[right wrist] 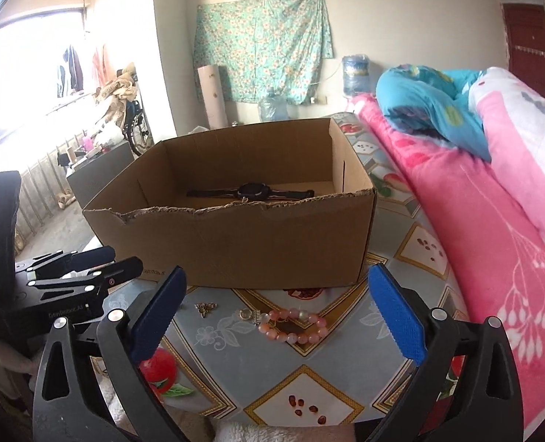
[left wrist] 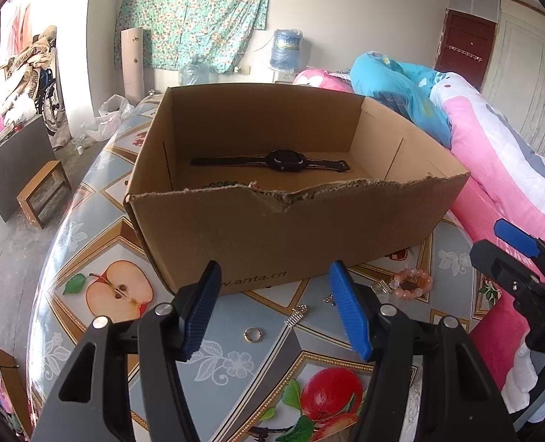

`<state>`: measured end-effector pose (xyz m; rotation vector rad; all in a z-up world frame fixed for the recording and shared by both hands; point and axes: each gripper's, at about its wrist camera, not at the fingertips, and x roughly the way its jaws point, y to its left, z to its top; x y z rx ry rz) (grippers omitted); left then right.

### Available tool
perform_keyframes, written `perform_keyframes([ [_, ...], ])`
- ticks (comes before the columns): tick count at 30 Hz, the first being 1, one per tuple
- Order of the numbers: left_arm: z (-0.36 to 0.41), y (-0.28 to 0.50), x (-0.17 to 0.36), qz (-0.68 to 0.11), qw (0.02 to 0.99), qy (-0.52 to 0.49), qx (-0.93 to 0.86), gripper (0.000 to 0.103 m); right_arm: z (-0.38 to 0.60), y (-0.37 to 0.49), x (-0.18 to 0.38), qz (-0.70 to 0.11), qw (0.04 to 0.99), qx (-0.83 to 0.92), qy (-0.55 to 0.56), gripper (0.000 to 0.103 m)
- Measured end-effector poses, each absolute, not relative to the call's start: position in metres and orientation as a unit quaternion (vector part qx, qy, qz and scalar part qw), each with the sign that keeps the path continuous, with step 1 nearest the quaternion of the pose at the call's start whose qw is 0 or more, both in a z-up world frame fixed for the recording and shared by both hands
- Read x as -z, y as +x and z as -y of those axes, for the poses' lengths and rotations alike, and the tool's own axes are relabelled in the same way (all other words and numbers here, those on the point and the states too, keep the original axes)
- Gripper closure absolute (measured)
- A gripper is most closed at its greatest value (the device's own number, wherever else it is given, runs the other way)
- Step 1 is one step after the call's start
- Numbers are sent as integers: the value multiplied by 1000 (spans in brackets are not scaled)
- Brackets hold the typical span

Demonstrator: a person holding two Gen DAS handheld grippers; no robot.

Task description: Organize jewelry

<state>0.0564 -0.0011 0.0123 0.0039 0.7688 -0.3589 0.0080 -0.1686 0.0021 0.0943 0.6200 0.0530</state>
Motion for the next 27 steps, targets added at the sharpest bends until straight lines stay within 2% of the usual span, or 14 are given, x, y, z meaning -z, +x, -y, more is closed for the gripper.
perform_keyframes([
  [8,0,52,-13,-369,912,9,177,44,160,-7,8,-303,953,-8,9,8],
  [27,-7,42,-14,-360,917,24,168,44,146,-22,20,-300,953,-36,37,8],
])
